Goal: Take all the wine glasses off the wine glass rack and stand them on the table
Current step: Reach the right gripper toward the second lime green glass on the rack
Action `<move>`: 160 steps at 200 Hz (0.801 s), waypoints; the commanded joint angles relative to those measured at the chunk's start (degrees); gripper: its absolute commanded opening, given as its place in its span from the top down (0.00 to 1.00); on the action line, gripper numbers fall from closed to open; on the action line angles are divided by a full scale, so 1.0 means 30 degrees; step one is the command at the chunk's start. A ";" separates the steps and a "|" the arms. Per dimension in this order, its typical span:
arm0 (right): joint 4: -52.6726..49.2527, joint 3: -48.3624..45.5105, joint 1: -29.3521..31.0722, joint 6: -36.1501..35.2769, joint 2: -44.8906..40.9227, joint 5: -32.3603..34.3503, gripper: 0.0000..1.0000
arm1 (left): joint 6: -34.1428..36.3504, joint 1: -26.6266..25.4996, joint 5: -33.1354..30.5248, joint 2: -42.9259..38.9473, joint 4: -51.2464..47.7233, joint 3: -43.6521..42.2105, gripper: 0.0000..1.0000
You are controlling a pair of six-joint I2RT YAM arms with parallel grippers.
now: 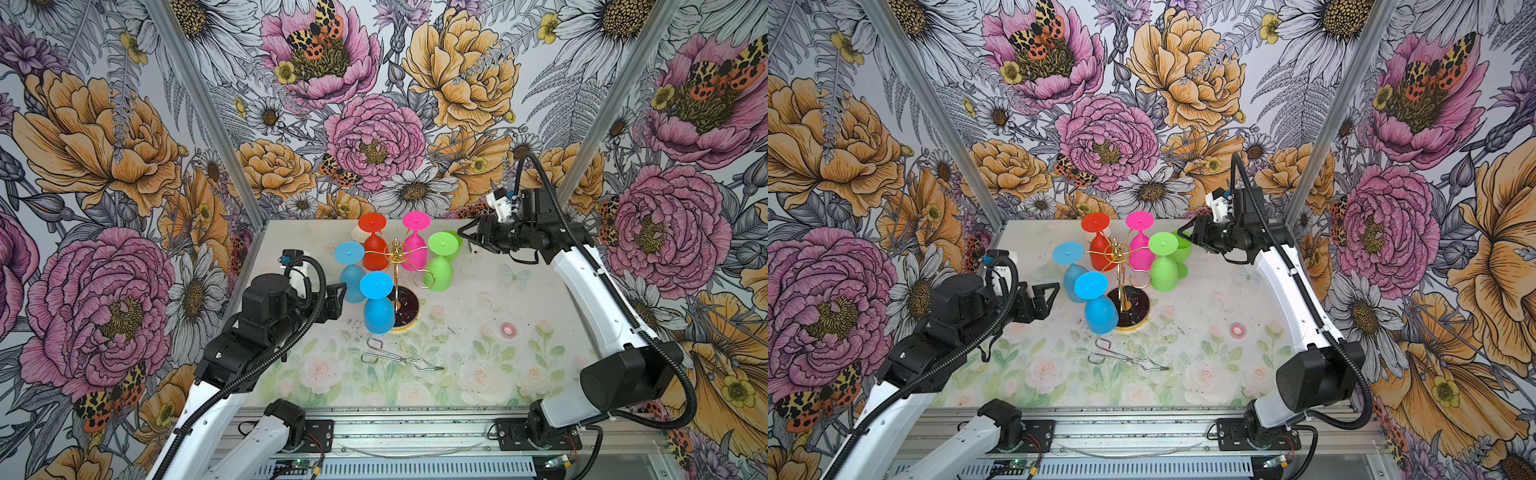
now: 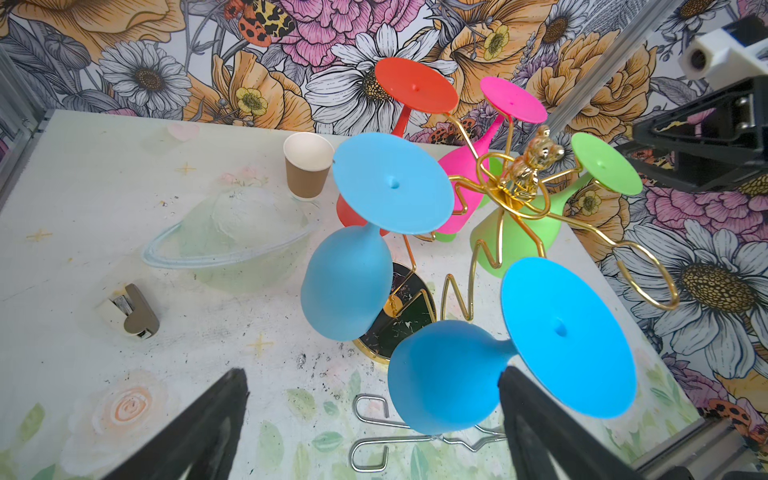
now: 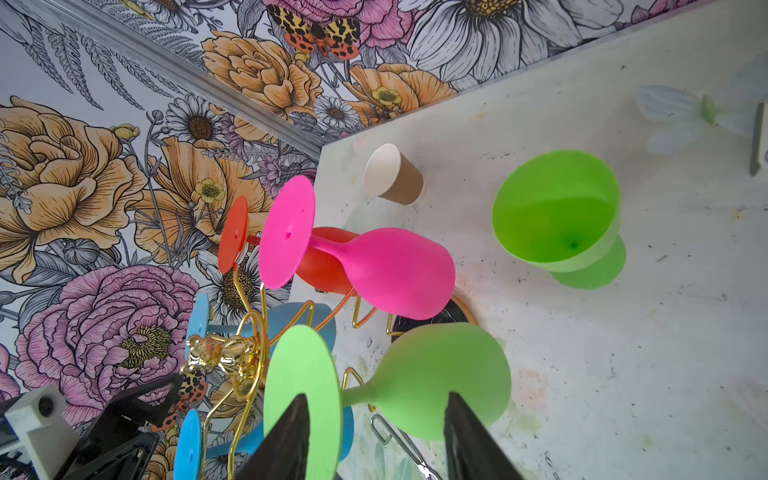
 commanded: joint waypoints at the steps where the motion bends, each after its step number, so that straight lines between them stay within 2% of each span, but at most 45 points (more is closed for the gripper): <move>1: 0.1403 -0.0619 0.0220 0.0602 -0.0881 -0.0814 0.47 | 0.0449 0.0168 0.0379 -0.0032 0.0466 -0.0145 0.05; 45: 0.2980 -0.1989 0.0392 0.1692 -0.1474 -0.1344 0.52 | 0.0434 0.0168 0.0465 -0.0002 0.0557 -0.0273 0.05; 160: 0.4260 -0.3403 0.0760 0.2619 -0.1839 -0.1624 0.69 | 0.0345 0.0188 0.0355 -0.0381 0.0616 -0.0622 0.04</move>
